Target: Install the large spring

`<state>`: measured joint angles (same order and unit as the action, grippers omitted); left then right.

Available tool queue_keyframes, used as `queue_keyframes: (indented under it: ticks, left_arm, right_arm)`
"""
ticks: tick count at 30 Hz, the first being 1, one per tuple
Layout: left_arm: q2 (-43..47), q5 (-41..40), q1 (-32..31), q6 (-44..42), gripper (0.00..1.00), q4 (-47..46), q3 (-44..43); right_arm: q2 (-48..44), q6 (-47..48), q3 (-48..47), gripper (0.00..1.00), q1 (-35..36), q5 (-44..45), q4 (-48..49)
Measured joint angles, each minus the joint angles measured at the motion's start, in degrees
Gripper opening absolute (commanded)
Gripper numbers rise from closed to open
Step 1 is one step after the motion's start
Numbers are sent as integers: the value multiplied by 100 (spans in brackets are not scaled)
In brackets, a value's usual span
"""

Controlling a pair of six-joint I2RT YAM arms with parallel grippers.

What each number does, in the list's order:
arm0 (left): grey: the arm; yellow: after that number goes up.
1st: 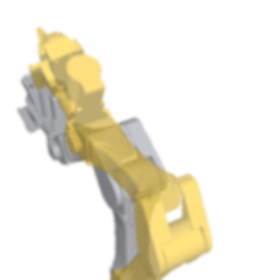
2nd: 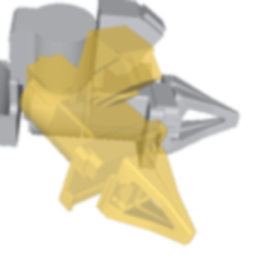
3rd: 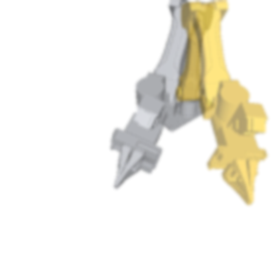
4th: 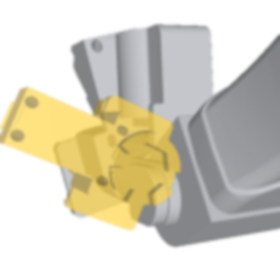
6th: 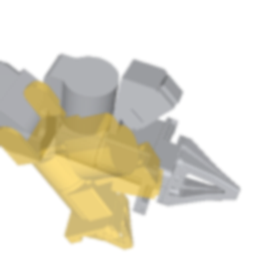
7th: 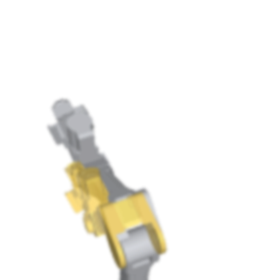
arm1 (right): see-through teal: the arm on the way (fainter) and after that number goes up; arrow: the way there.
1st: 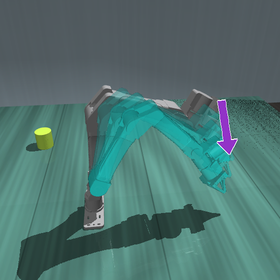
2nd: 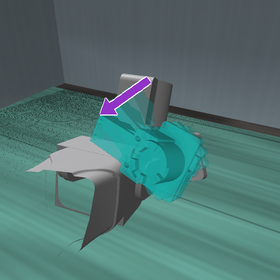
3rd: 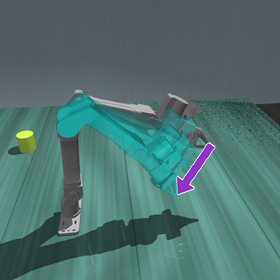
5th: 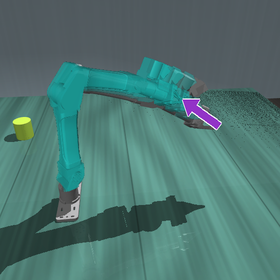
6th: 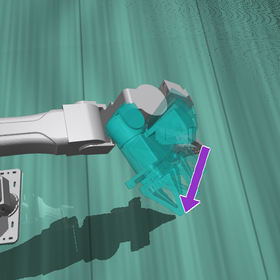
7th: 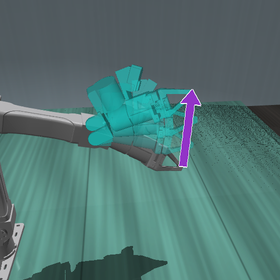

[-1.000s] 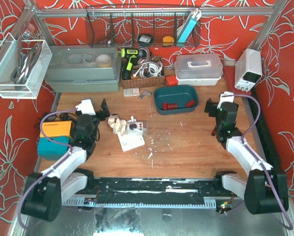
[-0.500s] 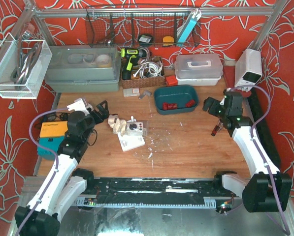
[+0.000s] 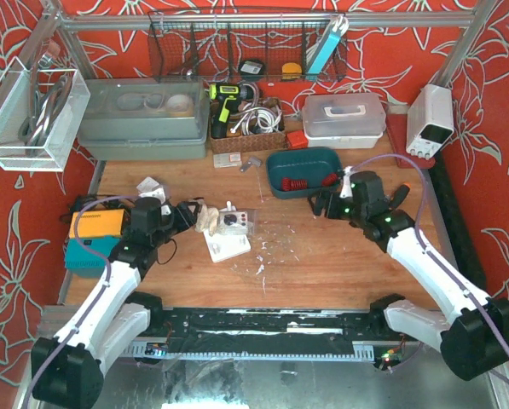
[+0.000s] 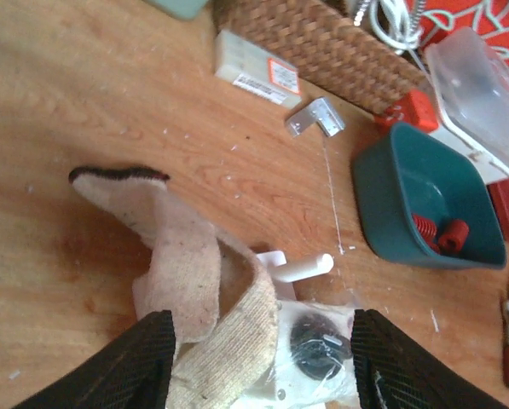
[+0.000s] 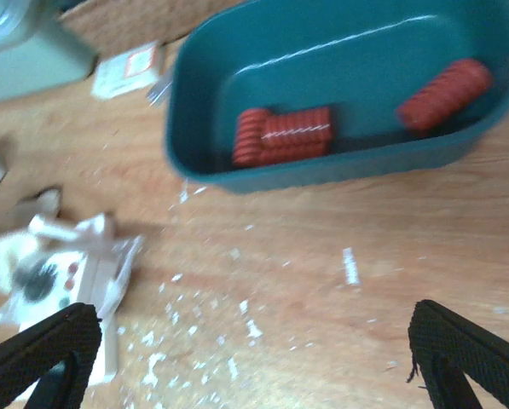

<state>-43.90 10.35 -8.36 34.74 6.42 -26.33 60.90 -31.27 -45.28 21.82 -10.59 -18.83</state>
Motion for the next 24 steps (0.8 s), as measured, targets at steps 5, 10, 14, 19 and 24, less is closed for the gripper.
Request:
queue_keyframes:
  ticks: [5, 10, 14, 19, 24]
  left_arm:
    - [-382, -275, -234, -31, 47, 42, -2]
    - [-721, -894, -890, -44, 51, 221, -181]
    - [-1005, -1290, -1228, -81, 57, 278, -413]
    - [-1158, -1707, -1314, -129, 59, 380, -468]
    - [-1303, -1847, -1316, -177, 63, 420, -470]
  right_arm:
    - [-212, 297, 479, 99, 887, 205, 330]
    - [11, 691, 647, 99, 1790, 946, 424]
    - [166, 931, 673, 99, 2269, 1340, 603]
    - [164, 1023, 892, 99, 2476, 1690, 1008]
    - [179, 1023, 997, 99, 2481, 2092, 1095]
